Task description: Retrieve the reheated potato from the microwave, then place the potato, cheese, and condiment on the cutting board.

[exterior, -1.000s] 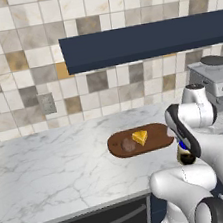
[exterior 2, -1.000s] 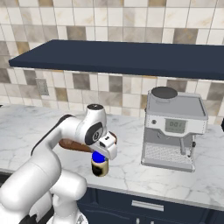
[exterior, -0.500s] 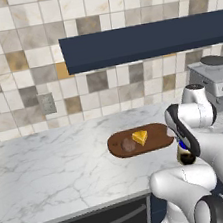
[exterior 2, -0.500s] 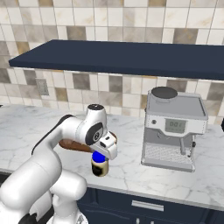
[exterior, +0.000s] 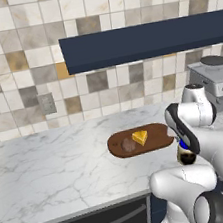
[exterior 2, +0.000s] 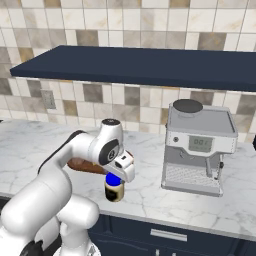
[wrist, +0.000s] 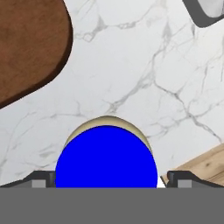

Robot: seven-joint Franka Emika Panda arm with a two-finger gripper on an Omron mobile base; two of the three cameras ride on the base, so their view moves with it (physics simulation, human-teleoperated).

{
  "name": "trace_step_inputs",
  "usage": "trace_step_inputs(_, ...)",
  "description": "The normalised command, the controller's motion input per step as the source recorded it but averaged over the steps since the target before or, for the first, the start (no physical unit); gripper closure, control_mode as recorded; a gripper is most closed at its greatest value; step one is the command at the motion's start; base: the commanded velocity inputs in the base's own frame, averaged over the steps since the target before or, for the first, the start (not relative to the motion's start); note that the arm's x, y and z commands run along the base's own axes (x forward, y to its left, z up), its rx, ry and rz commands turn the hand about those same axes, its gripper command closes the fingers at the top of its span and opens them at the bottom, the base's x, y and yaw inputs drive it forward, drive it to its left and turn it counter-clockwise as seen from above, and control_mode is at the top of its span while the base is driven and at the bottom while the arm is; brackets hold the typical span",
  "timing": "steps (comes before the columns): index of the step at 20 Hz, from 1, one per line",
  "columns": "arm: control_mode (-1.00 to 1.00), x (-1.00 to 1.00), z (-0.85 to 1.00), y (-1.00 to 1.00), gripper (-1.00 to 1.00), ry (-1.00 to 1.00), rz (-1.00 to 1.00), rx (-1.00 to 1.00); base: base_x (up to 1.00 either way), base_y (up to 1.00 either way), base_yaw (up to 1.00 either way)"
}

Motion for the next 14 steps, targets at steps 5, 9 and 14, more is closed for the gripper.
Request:
trace_step_inputs(5, -1.00, -0.14, -0.25, 0.00, -1.00, 0.06, 0.00, 0.00, 0.00, 0.00, 0.00)
trace_step_inputs(9, -1.00, -0.16, -0.26, 0.08, -1.00, 0.00, 0.00, 0.00, 0.00, 0.00, 0.00)
trace_step_inputs(14, -1.00, 0.00, -0.23, 0.03, -1.00, 0.00, 0.00, 0.00, 0.00, 0.00, 0.00)
